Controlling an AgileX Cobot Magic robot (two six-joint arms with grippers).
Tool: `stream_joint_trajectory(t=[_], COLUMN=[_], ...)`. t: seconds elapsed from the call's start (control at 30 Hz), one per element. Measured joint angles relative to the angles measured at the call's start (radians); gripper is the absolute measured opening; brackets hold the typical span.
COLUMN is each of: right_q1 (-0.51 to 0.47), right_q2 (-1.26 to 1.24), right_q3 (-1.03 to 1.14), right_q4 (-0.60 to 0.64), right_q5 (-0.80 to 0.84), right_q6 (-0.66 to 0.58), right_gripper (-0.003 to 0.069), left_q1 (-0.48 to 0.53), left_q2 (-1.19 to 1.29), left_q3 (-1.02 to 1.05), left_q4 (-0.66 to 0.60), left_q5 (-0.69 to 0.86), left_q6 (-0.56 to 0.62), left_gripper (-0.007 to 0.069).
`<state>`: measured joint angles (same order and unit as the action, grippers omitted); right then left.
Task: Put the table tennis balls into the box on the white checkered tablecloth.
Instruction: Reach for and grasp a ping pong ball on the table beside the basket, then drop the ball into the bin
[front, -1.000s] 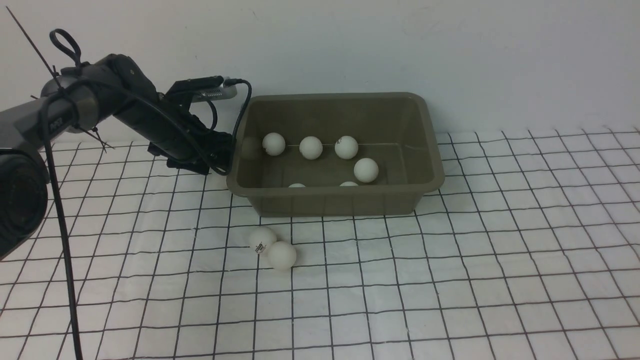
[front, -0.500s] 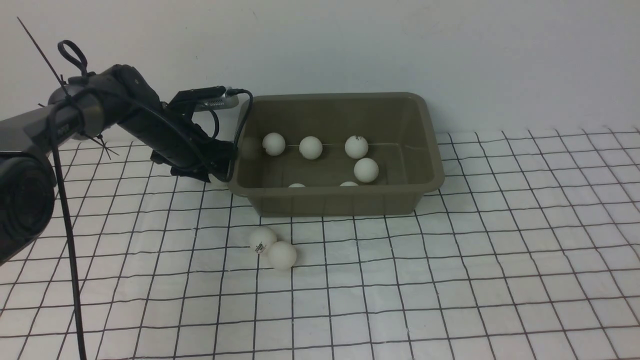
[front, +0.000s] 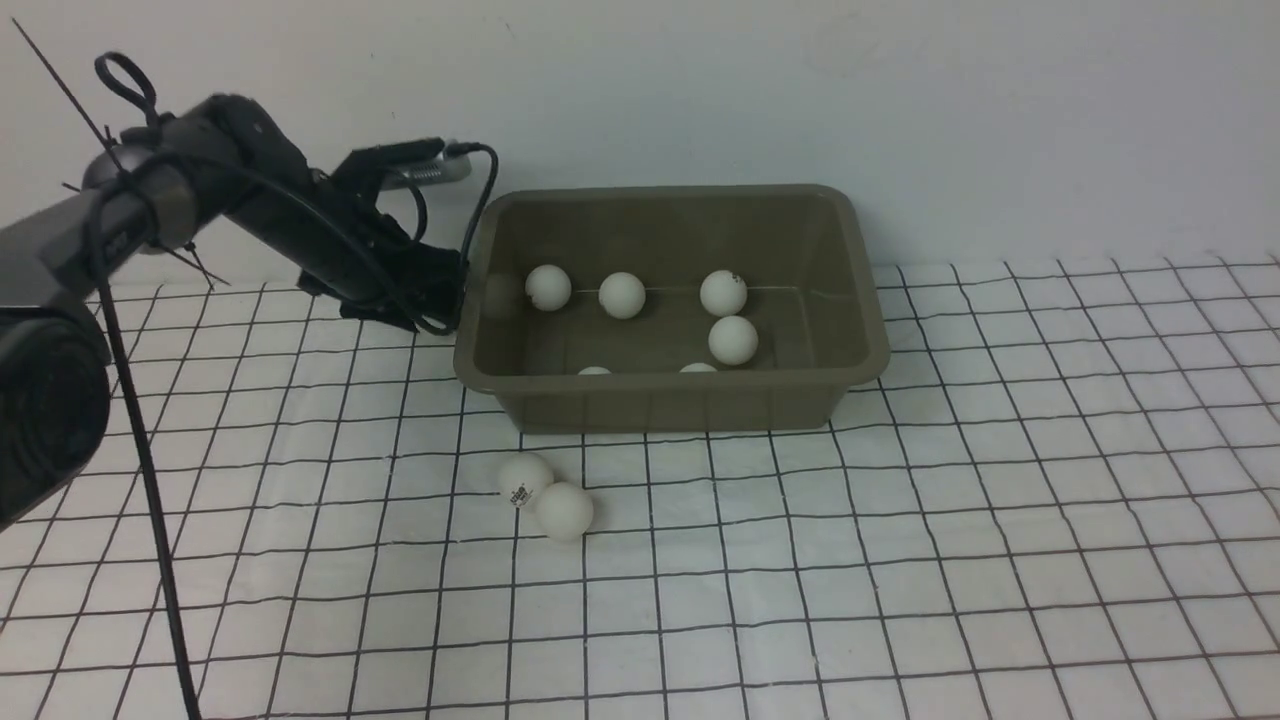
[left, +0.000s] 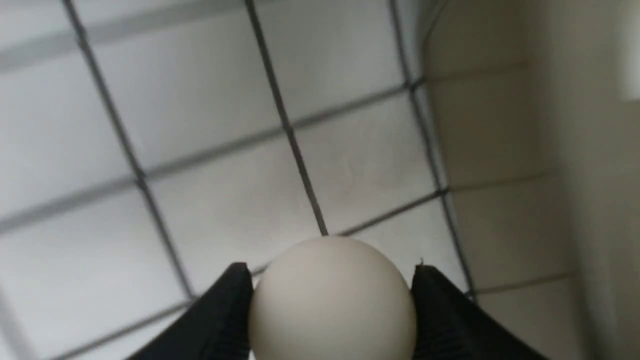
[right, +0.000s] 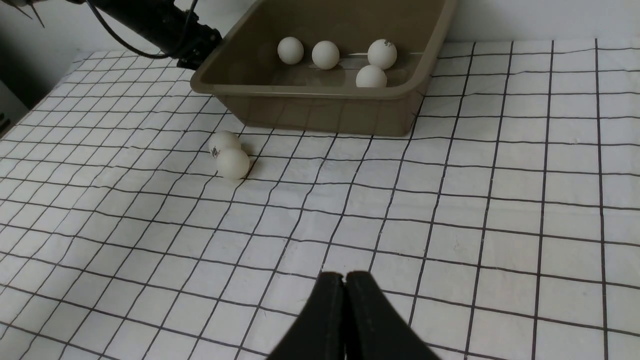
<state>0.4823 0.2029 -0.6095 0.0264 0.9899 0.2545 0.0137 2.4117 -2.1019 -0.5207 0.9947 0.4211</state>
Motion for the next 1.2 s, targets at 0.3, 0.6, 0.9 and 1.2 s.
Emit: stream_joint_trajectory(t=[0.3, 0.6, 0.9, 1.2], right_q1=[0.0, 0.0, 0.0, 0.0], right_q2=[0.0, 0.0, 0.0, 0.0], right_q3=[0.0, 0.0, 0.0, 0.0], right_q4=[-0.008, -0.039, -0.033, 0.016], right_q5=[-0.023, -0.031, -0.031, -0.031], right_q6=[0.0, 0.0, 0.0, 0.0], right_gripper=[-0.0018, -0.0018, -0.0018, -0.0018], left_q1=[0.062, -0.057, -0.268, -0.345], left_q2=[-0.082, -0.134, -0.06, 0.005], left_q3=[-0.202, -0.225, -0.225, -0.224], left_q4=[0.3, 0.032, 0.249, 0.347], left_q5=[0.208, 0.237, 0.211, 0.204], left_q6=[-0.174, -0.08, -0.039, 0.007], left_gripper=[0.0355, 0.0355, 0.0355, 0.0363])
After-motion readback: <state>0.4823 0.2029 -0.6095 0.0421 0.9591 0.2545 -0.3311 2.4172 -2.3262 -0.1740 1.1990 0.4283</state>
